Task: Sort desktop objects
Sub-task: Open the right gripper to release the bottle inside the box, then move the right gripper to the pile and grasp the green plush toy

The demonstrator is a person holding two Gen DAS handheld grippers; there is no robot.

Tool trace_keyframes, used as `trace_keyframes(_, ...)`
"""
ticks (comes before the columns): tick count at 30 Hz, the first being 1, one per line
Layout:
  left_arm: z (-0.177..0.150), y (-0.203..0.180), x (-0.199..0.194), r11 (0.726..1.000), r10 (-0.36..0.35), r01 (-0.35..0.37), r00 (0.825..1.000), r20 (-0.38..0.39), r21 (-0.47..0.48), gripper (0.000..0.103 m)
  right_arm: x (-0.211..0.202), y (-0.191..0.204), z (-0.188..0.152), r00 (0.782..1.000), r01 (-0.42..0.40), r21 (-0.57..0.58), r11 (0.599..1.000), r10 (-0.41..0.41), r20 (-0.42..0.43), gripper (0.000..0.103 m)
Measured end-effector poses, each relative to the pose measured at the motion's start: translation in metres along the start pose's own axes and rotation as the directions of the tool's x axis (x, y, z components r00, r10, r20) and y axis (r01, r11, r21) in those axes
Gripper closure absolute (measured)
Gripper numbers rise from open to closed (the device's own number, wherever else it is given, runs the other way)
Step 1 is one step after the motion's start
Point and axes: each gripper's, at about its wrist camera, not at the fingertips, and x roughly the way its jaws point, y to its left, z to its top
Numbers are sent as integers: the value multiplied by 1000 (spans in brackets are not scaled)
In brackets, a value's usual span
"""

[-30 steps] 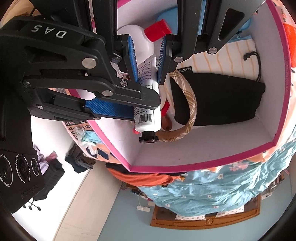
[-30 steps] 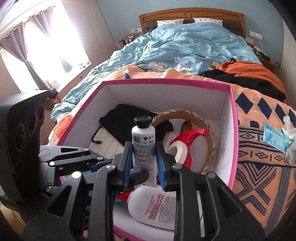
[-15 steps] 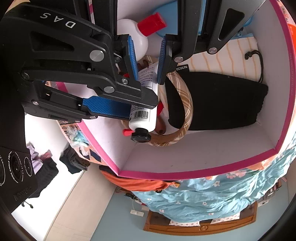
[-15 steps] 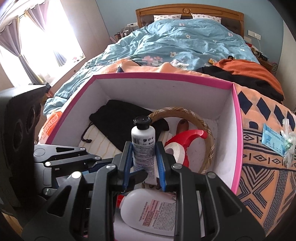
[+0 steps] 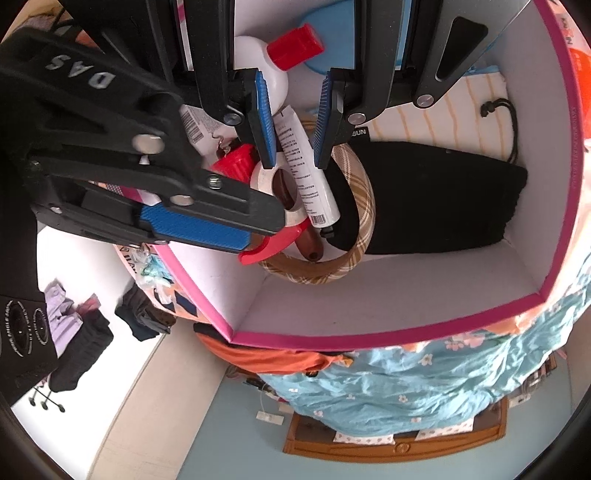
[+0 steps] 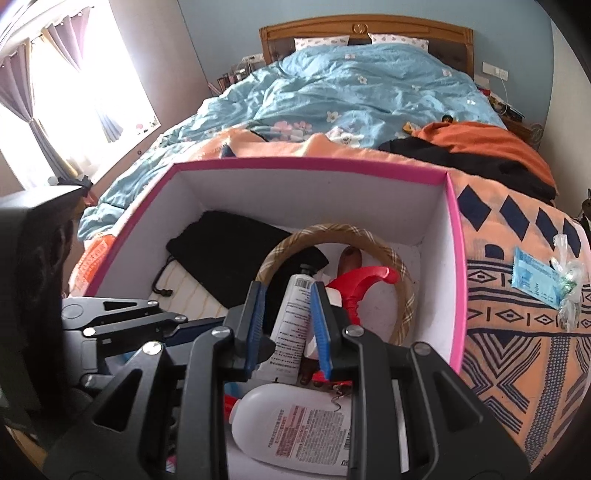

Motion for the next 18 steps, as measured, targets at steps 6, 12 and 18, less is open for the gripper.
trace_keyframes(6,-13,-10,-32,998,10,-14,997,74,57,82,-37,8,-14,997,-54,-33,998,56,62,75)
trace_keyframes(12,-42,-31,-78,990,-34,13,989,145,141,82,-87,13,-43,988,-109,-56,992,114,108,68)
trace_keyframes(18,-94,-59,-114,966,-91,54,986,137,254,81,-137,25,-103,980,-159,-110,981,170,103,67)
